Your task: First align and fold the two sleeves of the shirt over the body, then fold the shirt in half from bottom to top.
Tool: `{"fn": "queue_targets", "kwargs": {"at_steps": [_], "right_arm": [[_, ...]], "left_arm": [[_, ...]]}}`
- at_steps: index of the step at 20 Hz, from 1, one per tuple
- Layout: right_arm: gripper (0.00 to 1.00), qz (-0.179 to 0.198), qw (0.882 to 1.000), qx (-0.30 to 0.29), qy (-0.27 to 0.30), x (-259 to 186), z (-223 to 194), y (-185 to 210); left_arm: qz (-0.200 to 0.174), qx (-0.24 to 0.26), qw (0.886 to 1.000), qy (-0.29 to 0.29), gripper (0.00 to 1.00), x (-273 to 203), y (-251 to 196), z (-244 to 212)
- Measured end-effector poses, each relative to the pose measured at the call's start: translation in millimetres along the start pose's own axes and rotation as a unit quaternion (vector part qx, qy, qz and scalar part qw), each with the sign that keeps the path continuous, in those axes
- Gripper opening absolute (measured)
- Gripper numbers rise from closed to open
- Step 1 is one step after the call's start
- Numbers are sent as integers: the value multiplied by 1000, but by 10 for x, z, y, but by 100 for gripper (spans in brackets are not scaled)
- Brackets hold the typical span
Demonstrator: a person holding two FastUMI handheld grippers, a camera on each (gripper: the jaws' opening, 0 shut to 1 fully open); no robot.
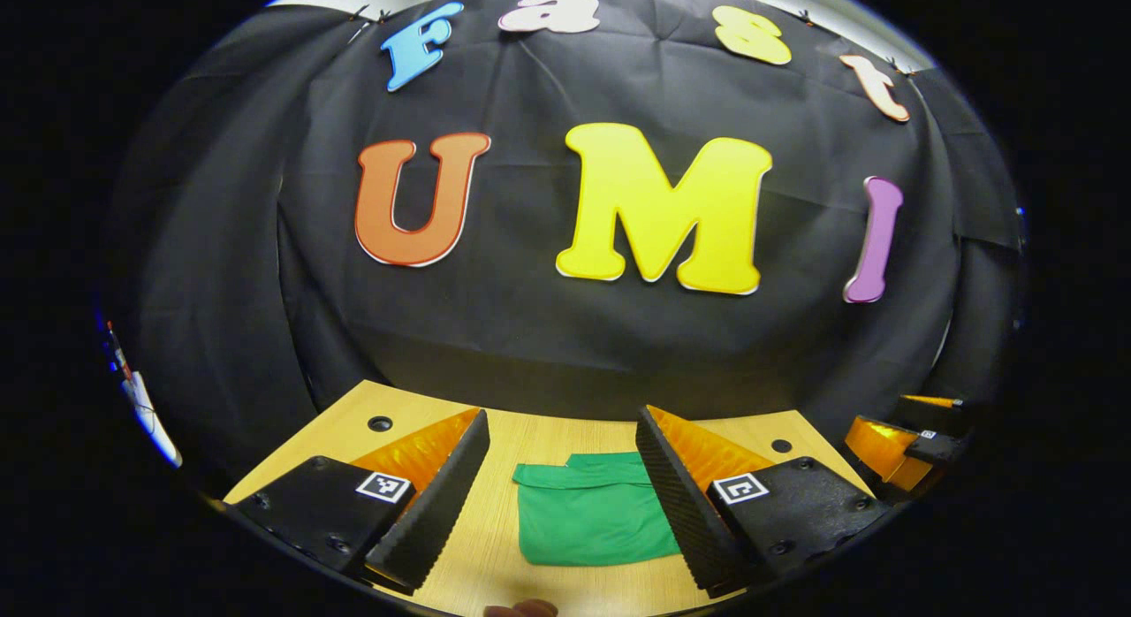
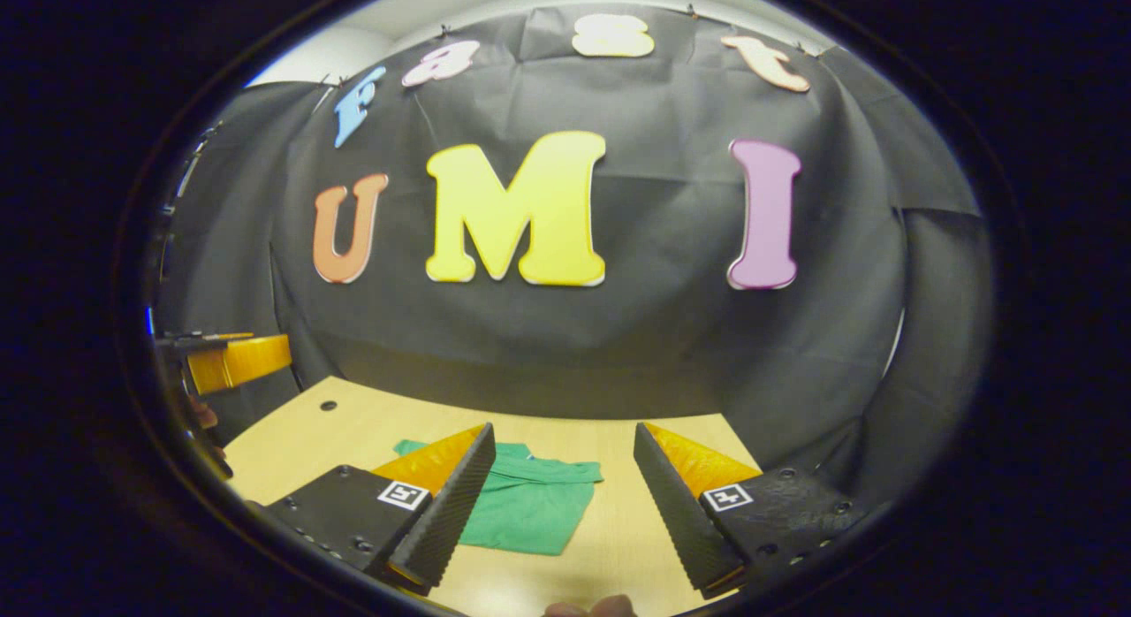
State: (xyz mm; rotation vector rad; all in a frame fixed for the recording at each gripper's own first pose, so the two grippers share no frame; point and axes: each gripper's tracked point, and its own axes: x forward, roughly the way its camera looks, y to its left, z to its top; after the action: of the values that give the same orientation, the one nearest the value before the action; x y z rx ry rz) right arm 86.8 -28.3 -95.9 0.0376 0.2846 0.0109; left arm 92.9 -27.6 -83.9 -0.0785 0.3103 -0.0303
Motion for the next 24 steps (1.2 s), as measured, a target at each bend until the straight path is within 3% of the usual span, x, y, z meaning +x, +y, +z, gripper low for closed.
{"fn": "queue_targets", "kwargs": {"at_steps": [2,6,10,11,15,24], "right_arm": [[96,-1,1000,-3,-24,-513,131,137],[97,0,999,2,-49,-1369,262,309],[96,7,997,-8,-71,-1954,218,443],[96,9,997,-7,-74,-2067,218,448],[97,5,996,-8,-85,-2318,247,400],[95,-2,996,2,-87,-2451,317,319]], "left_arm": [[4,19,1000,-21,100,-556,-36,95],[-13,6,999,-35,100,-1295,-219,132],[-17,25,998,-60,100,-1877,-415,173],[-19,32,997,-64,100,-2216,-311,117],[-19,23,996,-78,100,-2501,-374,146],[-7,30,995,-91,100,-2585,-408,328]]}}
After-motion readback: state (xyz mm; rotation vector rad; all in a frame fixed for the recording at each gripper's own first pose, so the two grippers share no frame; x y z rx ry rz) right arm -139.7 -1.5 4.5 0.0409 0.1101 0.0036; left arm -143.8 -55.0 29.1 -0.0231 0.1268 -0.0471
